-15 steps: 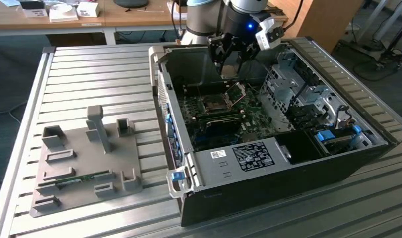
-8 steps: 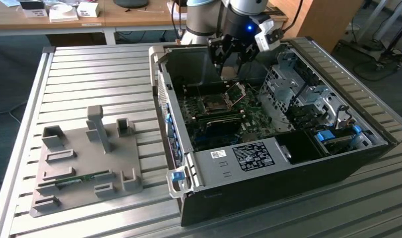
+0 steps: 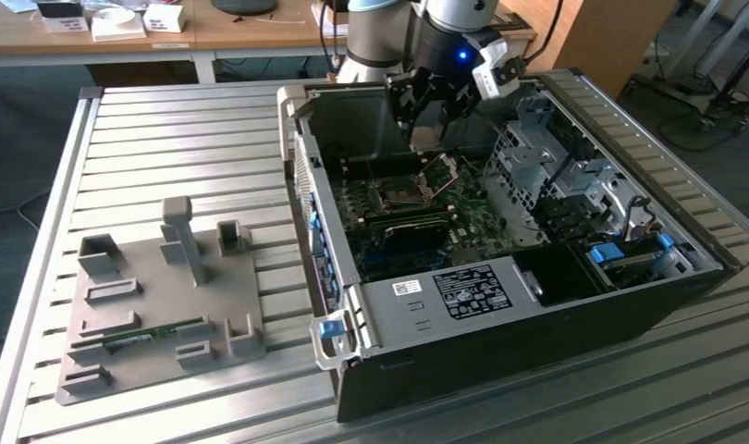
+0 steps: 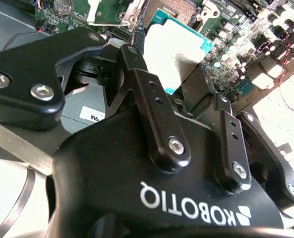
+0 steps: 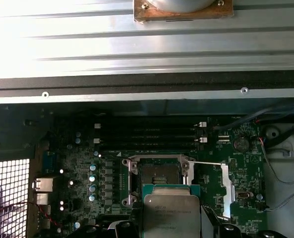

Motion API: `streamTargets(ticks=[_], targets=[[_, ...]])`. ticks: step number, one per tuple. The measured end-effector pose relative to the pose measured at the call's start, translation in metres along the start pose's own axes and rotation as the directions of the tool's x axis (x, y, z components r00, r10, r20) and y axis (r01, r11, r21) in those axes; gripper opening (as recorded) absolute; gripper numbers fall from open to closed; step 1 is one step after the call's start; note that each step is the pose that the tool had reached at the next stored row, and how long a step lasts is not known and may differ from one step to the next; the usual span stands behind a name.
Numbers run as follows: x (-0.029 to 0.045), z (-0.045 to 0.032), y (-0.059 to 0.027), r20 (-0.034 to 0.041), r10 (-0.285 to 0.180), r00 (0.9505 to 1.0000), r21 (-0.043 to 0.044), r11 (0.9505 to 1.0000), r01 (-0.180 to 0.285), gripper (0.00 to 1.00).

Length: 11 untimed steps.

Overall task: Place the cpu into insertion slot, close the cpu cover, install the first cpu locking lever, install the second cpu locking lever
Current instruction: 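Place the cpu into insertion slot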

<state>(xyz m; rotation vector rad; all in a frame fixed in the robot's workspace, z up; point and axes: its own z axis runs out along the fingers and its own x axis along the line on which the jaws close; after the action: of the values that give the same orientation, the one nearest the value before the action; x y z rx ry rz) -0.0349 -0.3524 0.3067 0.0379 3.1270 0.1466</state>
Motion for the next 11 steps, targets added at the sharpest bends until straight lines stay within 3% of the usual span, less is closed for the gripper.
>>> streamTargets(ticks=[11], targets=[[0.0033,0.0051,-0.0005,0.0002,0.0,1.0,-0.0003,1.0,0.0,0.54]])
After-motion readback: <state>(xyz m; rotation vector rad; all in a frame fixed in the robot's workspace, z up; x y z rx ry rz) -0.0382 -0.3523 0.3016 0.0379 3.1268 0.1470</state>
